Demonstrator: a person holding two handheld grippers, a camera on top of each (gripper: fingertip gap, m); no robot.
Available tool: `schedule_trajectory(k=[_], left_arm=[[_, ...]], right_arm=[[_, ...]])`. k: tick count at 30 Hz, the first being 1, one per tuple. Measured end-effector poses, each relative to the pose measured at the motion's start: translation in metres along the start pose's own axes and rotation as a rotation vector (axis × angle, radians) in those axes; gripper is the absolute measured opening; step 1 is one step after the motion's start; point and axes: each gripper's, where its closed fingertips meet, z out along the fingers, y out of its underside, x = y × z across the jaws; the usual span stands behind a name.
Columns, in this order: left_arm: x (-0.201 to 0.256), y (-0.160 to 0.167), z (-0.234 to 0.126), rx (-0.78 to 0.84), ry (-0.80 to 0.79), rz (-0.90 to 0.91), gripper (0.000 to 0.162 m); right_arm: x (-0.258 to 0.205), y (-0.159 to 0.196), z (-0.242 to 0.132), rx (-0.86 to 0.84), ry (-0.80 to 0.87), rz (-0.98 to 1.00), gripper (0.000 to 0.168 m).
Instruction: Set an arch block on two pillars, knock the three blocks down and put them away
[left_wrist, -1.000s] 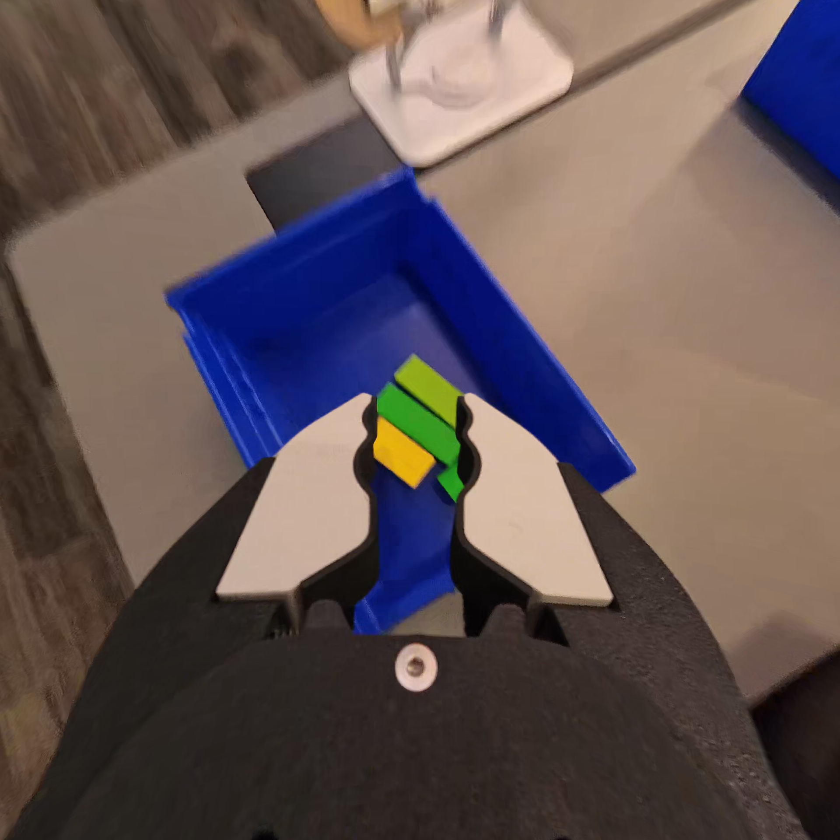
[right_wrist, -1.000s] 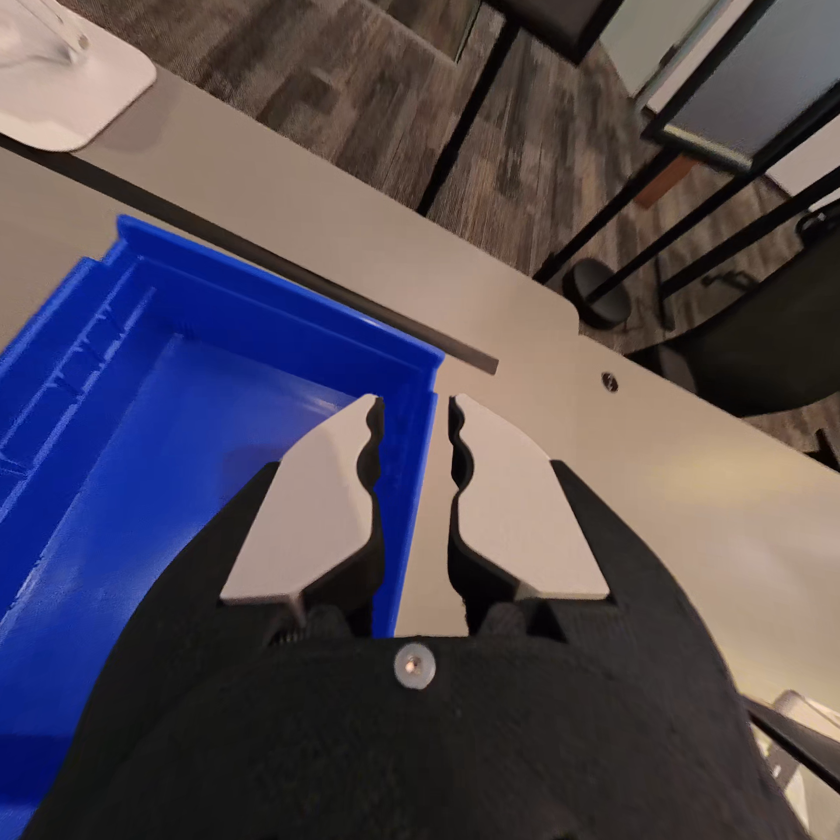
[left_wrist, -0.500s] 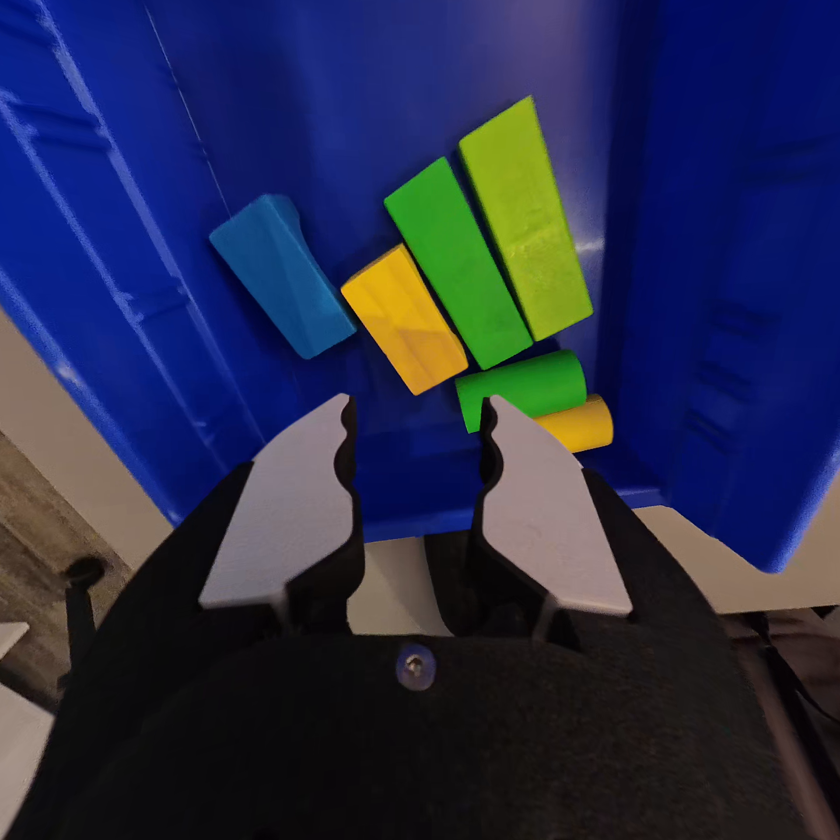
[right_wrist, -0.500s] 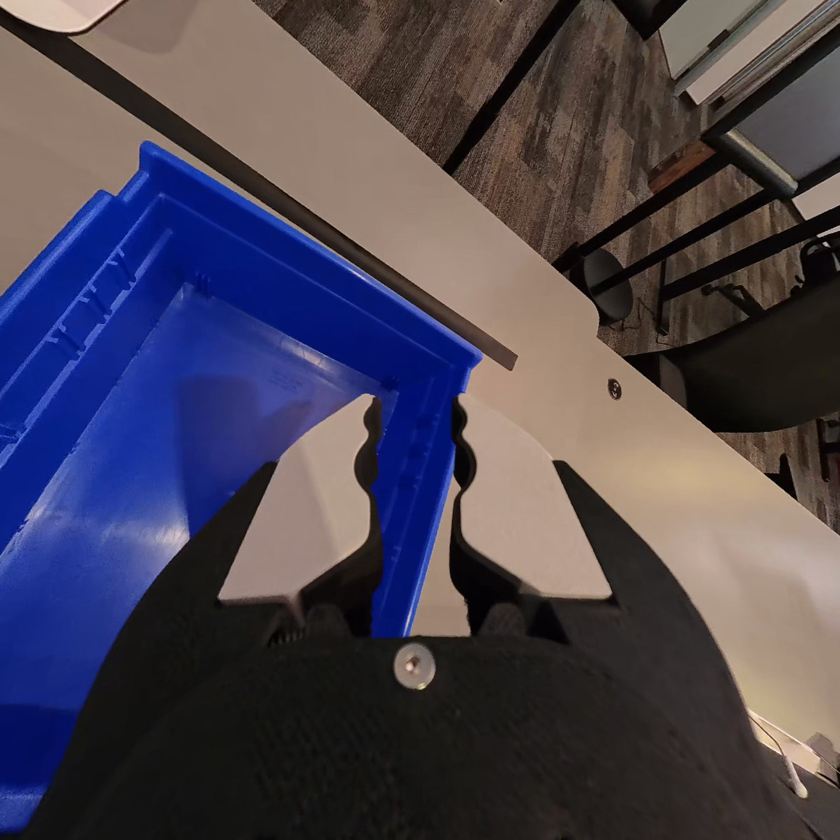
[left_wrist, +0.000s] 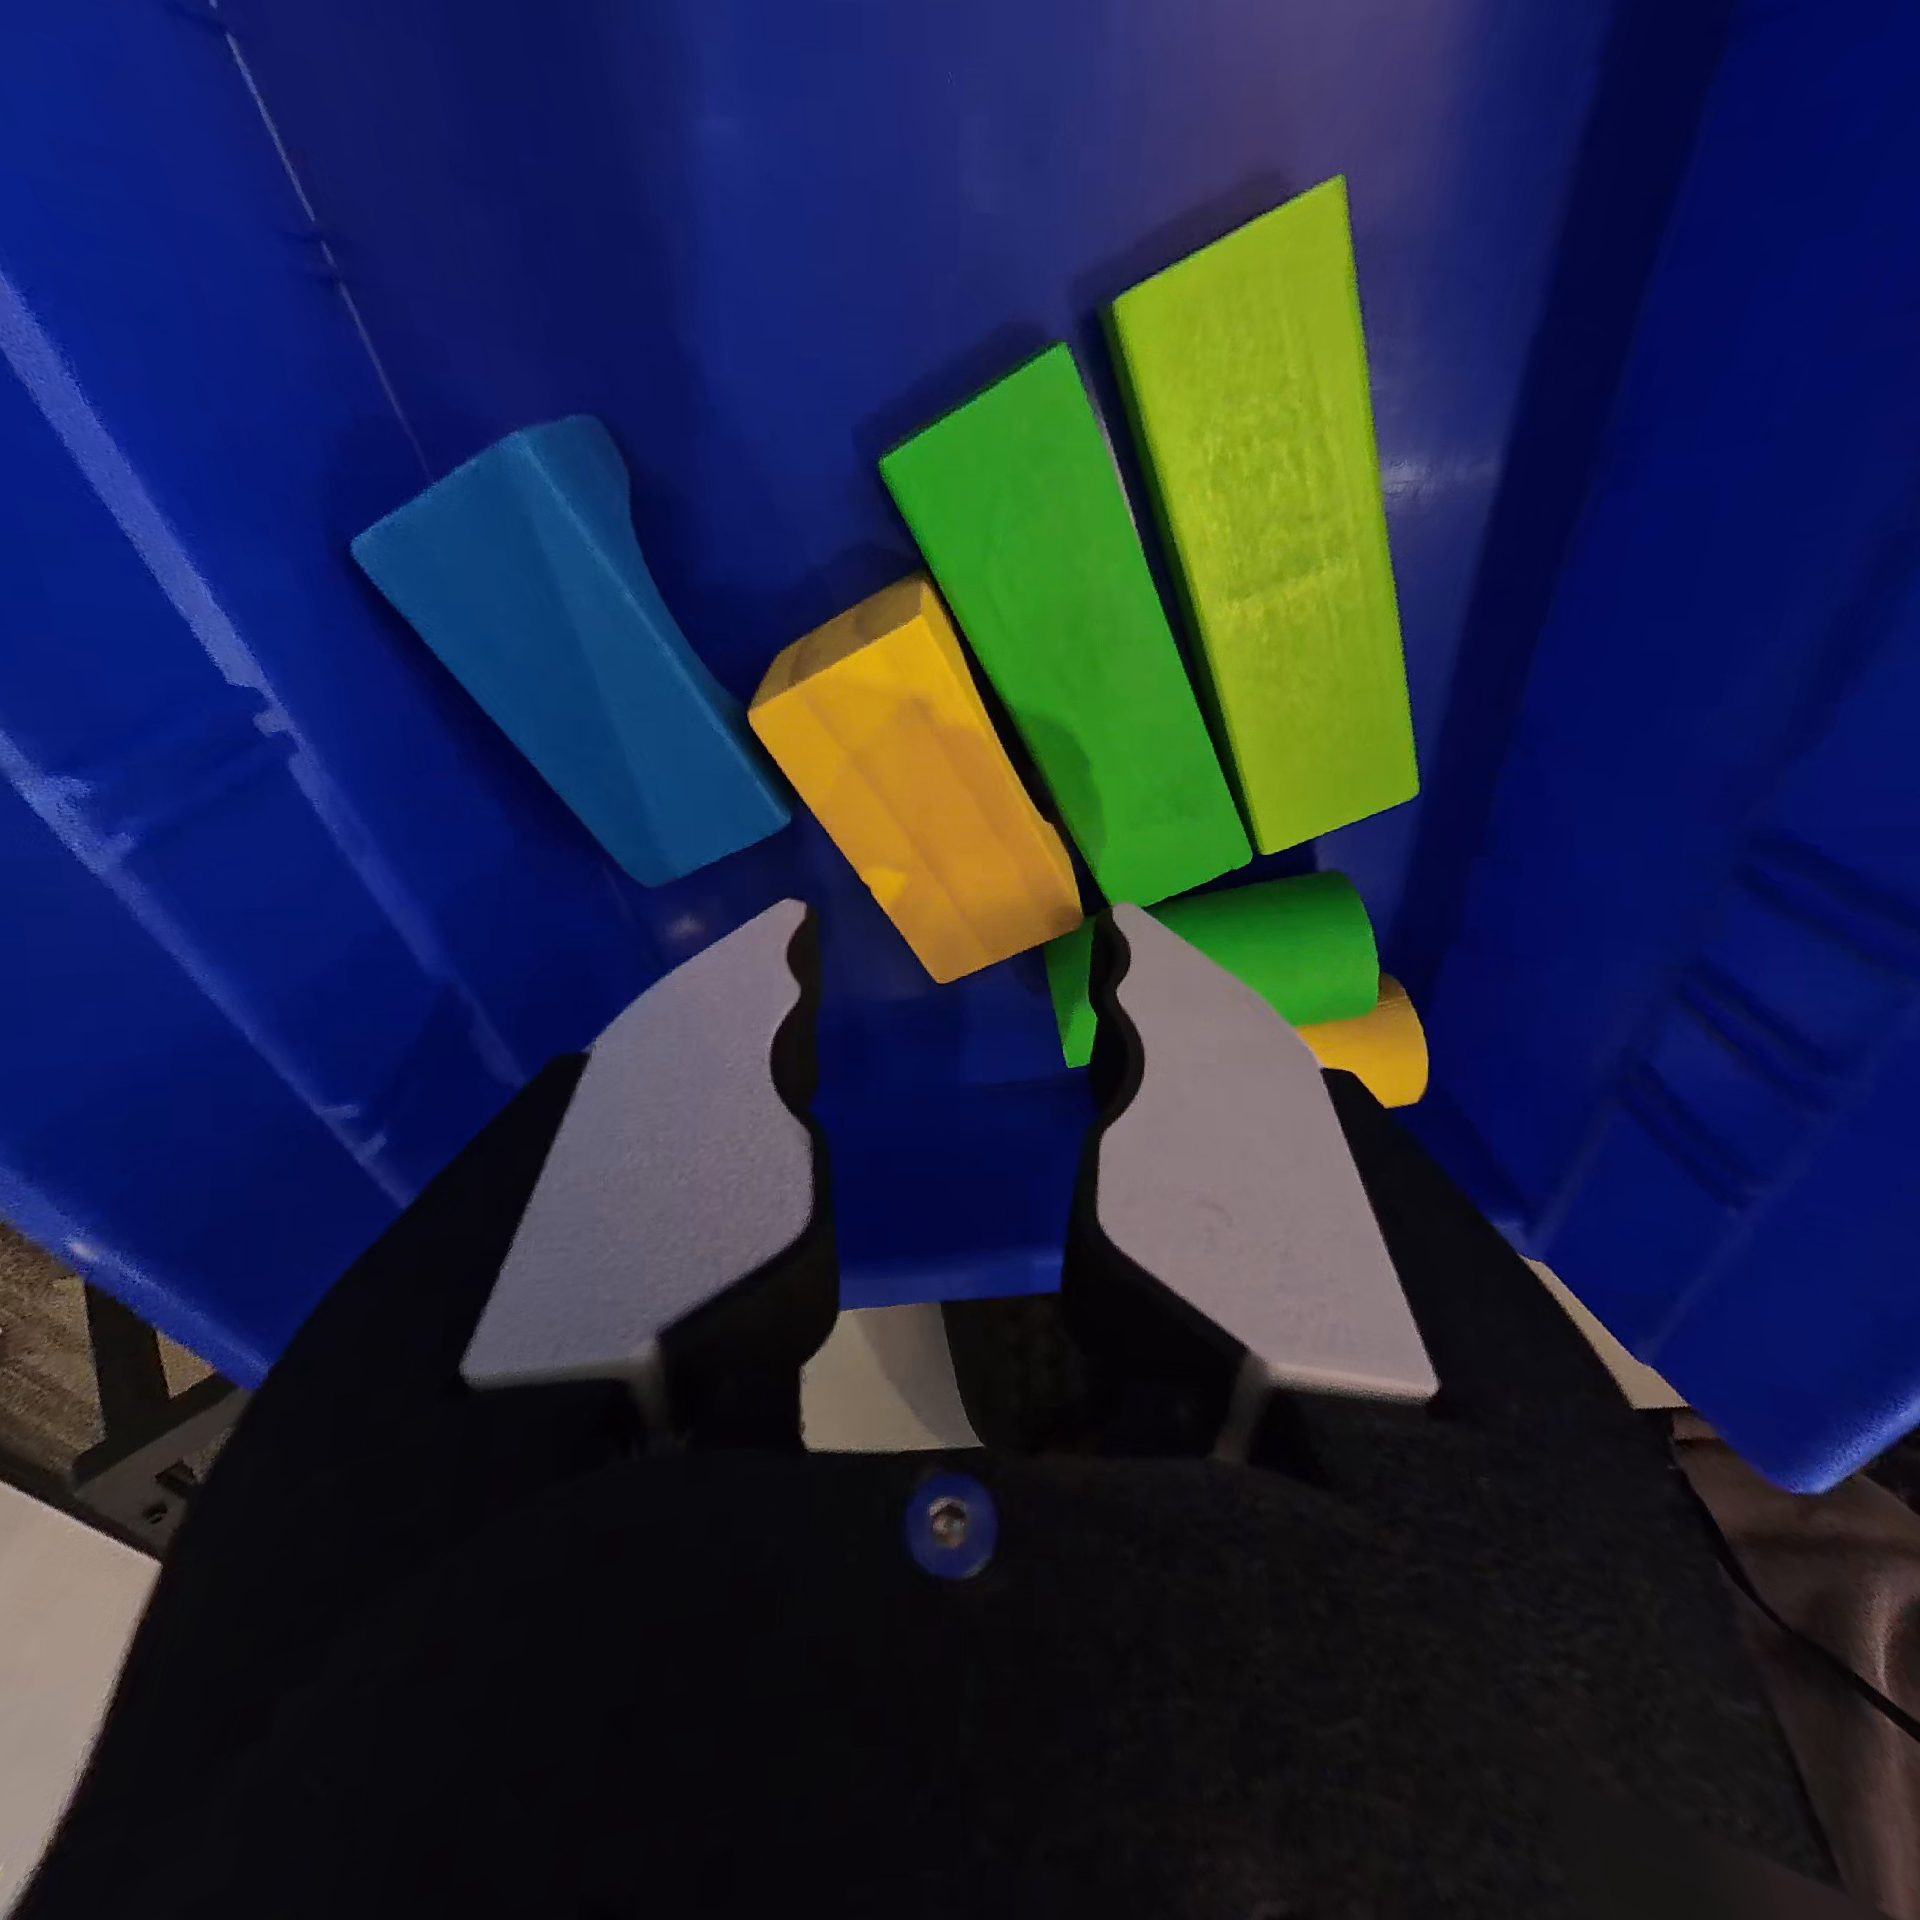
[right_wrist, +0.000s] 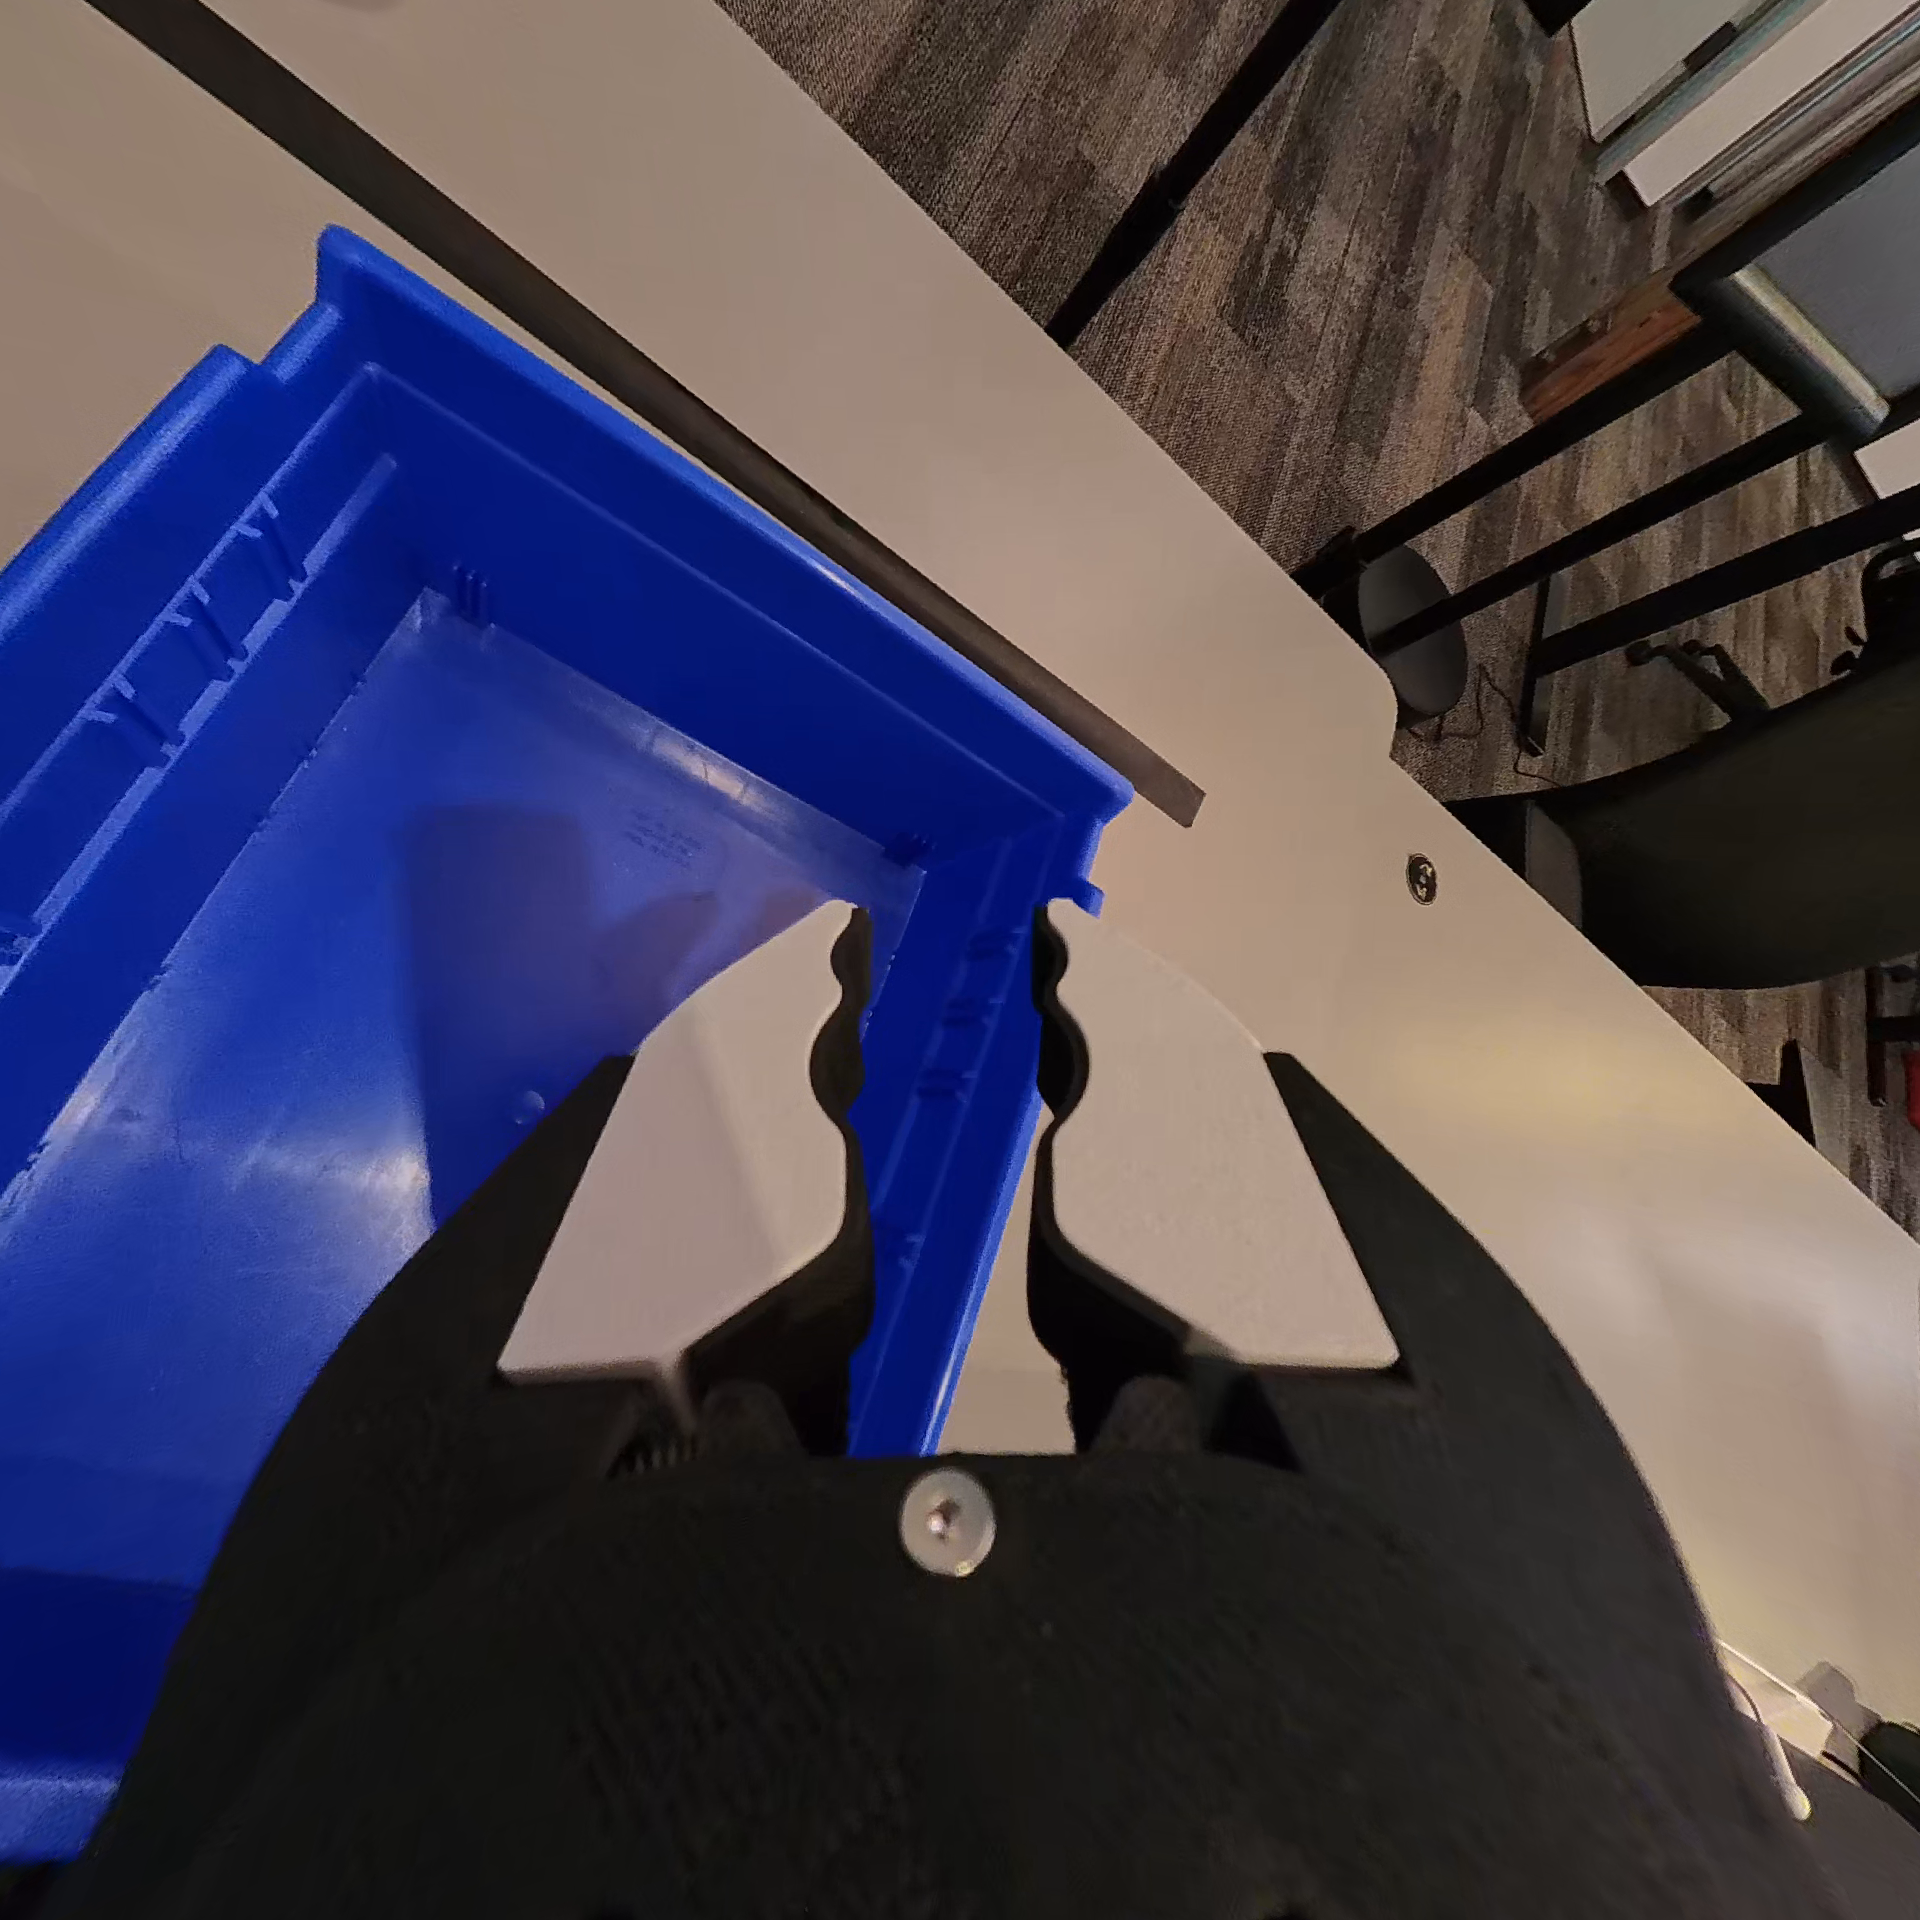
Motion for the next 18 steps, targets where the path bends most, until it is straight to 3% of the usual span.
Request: schedule_trajectory(k=[18], left_arm=[[-0.0008, -0.0029, 0.0089, -0.034, -0.003, 0.020, 0.043]], right_arm=[[-0.0067, 0.0067, 0.0091, -0.055, -0.011, -0.042, 0.032]])
